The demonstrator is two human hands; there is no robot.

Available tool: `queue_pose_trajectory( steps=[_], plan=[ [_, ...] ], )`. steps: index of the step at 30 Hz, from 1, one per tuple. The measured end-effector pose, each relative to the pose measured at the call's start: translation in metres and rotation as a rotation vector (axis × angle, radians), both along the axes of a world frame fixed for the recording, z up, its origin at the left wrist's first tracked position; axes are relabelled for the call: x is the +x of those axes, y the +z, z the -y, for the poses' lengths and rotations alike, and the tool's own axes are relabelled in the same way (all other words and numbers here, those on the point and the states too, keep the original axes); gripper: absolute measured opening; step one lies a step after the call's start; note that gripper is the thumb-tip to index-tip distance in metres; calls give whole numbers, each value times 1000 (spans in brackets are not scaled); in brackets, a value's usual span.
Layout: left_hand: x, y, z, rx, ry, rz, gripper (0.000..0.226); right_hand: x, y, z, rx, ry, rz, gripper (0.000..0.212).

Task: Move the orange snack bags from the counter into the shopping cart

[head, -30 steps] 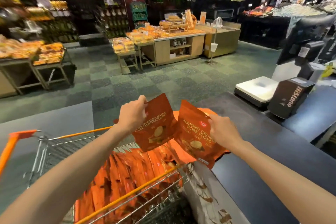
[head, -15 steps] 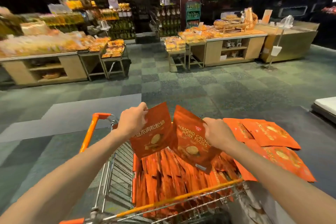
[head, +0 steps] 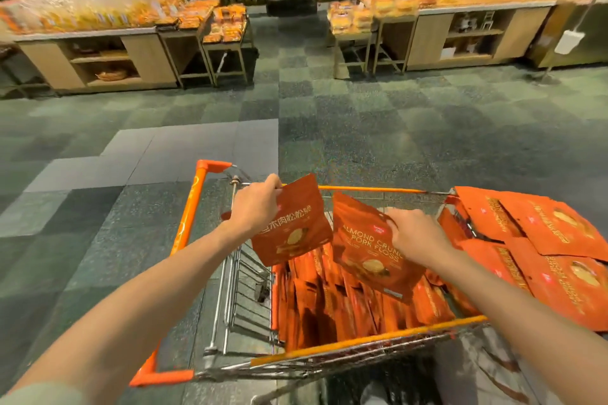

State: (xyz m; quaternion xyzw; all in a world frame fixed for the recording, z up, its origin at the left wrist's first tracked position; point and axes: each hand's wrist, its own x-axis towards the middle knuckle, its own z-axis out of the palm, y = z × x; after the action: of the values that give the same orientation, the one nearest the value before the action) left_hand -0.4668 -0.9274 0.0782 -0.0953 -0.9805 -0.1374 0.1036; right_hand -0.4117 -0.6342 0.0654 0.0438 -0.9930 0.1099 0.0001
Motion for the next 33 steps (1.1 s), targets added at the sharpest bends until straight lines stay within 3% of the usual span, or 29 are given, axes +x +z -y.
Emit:
queue_pose_trajectory(
  steps=[13,22,29,33],
  plan=[
    [-71,-70,-8,-43,8,186,15,-120,-54,-12,51,50,200,19],
    [-83,-78,-5,-117,-193,287,13,-223,-64,26,45,316,185,21],
    [-77,-80,-3,-36,-348,109,33,-254,-82,74,-75,556,255,22],
    [-82,-89,-1,-43,-318,159,24,-267,-94,91,-52,607,229,22]
  ],
)
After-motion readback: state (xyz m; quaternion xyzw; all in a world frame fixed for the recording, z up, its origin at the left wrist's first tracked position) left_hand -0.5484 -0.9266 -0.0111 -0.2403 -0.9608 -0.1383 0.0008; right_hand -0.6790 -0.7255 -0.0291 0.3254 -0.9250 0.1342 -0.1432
